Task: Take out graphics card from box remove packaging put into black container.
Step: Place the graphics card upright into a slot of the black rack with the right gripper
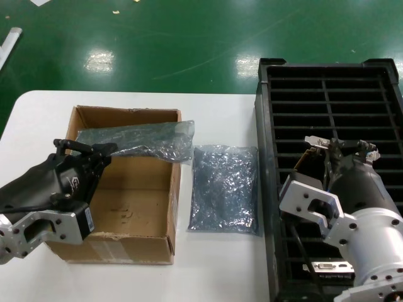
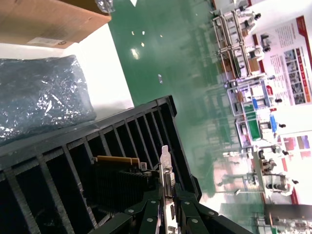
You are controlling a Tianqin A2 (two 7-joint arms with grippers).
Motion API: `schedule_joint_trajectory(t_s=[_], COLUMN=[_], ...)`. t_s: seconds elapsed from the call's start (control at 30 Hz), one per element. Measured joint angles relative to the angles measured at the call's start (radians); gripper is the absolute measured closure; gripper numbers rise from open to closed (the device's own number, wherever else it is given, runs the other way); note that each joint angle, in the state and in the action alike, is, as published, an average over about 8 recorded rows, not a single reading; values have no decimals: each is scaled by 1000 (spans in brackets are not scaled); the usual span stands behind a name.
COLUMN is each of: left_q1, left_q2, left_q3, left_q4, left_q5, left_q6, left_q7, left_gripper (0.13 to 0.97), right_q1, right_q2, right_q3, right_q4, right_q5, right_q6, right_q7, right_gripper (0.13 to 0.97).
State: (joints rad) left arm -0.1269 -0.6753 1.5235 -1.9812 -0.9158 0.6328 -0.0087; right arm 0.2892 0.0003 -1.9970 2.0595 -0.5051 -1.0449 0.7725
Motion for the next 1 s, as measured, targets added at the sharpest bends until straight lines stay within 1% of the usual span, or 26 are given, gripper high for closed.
schedule_joint_trajectory(t_s=[0.3, 0.47, 1.0], left_q1=[0, 0, 0], left_q2=[0, 0, 0], left_q3=[0, 0, 0], left_q4=[0, 0, 0], left_q5=[0, 0, 0], left_q6=[0, 0, 0], left_q7=[0, 0, 0], left_gripper=[959, 959, 959], right_q1=[-31, -36, -9], right_q2=[0, 0, 0], right_q3=[42, 59, 87], right_q4=[-1, -11, -121], right_q5=[59, 73, 66], right_q6=[49, 76, 192], right_q7=[-93, -125, -129], right_gripper=[925, 925, 925])
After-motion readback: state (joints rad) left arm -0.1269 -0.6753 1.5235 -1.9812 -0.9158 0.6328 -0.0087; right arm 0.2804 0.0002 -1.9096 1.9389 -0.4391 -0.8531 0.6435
